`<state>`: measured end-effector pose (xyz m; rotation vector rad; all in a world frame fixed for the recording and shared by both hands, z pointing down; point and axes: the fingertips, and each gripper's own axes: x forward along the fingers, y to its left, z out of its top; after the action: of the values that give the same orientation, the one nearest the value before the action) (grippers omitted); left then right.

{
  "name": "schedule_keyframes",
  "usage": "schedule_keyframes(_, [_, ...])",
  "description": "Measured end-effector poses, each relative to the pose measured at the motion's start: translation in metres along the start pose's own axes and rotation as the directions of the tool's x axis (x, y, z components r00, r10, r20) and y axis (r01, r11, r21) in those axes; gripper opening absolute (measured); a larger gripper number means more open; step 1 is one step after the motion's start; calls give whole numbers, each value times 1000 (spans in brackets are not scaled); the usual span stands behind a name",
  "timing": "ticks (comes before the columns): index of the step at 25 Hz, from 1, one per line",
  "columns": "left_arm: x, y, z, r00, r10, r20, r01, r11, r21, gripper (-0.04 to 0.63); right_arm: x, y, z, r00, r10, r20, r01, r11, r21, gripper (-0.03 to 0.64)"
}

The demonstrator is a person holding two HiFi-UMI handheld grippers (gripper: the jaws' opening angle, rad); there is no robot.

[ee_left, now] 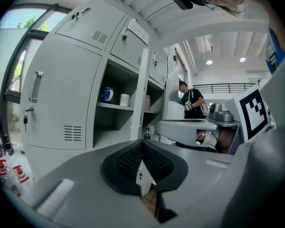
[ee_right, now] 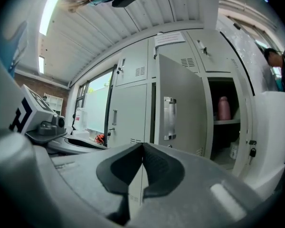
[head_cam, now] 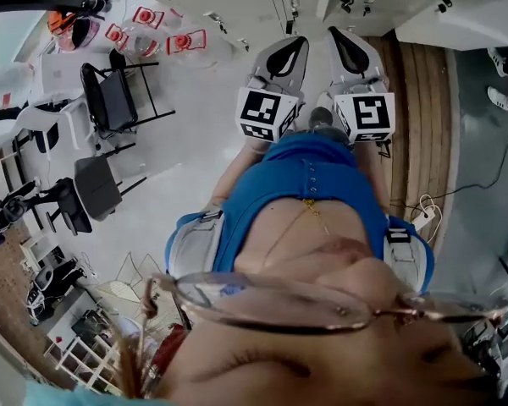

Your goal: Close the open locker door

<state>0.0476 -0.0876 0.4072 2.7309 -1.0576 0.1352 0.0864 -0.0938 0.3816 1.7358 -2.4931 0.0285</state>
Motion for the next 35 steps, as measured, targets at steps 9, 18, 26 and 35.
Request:
schedule_keyframes(9, [38,-1,10,996,89,11,-89,996,6,-2,18,-41,9,996,86,18,-85,996,-19,0])
schedule_keyframes(18, [43,0,6,981,194,30,-193,981,-28,-2,26,-53,26,963,263,52,-261,964,-41,50])
schedule_keyframes(26, [36,5,9,968,249,28,-247,968,-49,-2,33,-47,40,937,347,47,-347,938,-22,101])
schedule_keyframes(35, [48,19,15,977,212,28,-210,977,-46,-2,45,-49,45,942,335,30,-333,941,-63,147])
